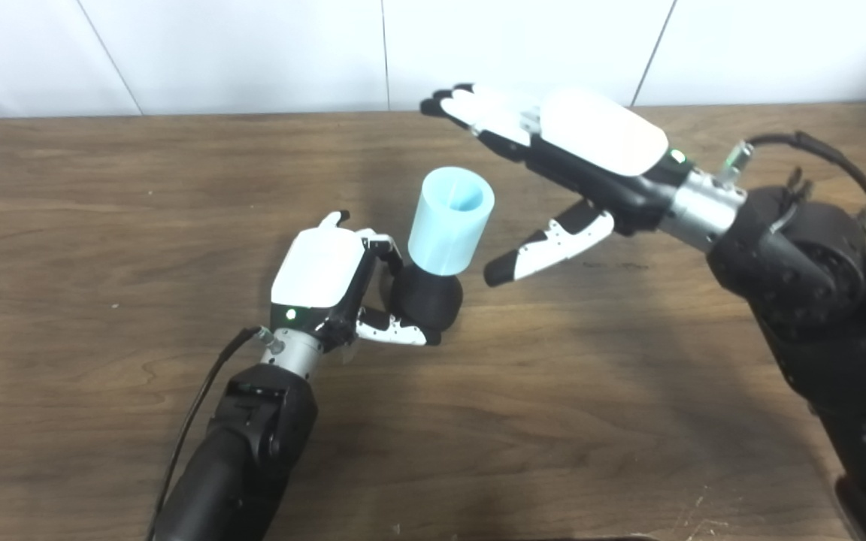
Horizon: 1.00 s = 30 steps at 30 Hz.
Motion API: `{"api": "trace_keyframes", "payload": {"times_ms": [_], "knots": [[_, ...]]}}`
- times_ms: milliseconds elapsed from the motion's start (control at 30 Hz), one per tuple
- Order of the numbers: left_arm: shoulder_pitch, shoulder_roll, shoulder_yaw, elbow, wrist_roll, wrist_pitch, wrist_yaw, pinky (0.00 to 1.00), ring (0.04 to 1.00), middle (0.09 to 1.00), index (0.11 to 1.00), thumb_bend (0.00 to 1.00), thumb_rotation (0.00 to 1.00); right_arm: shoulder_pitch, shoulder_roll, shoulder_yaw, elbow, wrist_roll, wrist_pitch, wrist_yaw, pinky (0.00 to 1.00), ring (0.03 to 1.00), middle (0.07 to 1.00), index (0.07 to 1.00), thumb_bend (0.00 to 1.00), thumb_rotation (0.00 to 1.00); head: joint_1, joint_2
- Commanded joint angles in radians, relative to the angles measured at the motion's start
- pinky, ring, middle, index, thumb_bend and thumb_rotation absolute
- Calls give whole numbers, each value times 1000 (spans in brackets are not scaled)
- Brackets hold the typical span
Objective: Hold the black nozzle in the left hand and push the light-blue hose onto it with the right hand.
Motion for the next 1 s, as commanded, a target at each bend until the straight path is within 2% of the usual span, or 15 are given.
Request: {"api": "trace_keyframes", "payload": {"times_ms": [0, 267, 433, 967], "knots": [[2, -6, -14, -11, -8, -15, -25, 918, 722, 649, 484, 520, 45, -4, -2, -16, -51, 6, -19, -27, 996, 1000, 1000, 1000, 634, 916, 1, 1], [3, -4, -13, -11, -14, -19, -24, 914, 722, 649, 484, 520, 45, 45, 32, 14, -68, -36, -44, -33, 1000, 1000, 1000, 1000, 625, 968, 1, 5], [3, -4, -13, -7, -13, -21, -17, 915, 721, 647, 484, 520, 45, 53, 48, 29, -63, -63, -59, -32, 999, 1000, 1000, 1000, 634, 961, 1, 4], [2, -5, -14, -17, -14, -17, -33, 926, 725, 649, 484, 520, 45, 4, 74, 61, -22, -105, -82, -18, 1000, 1000, 1000, 1000, 626, 1000, 0, 7]]}}
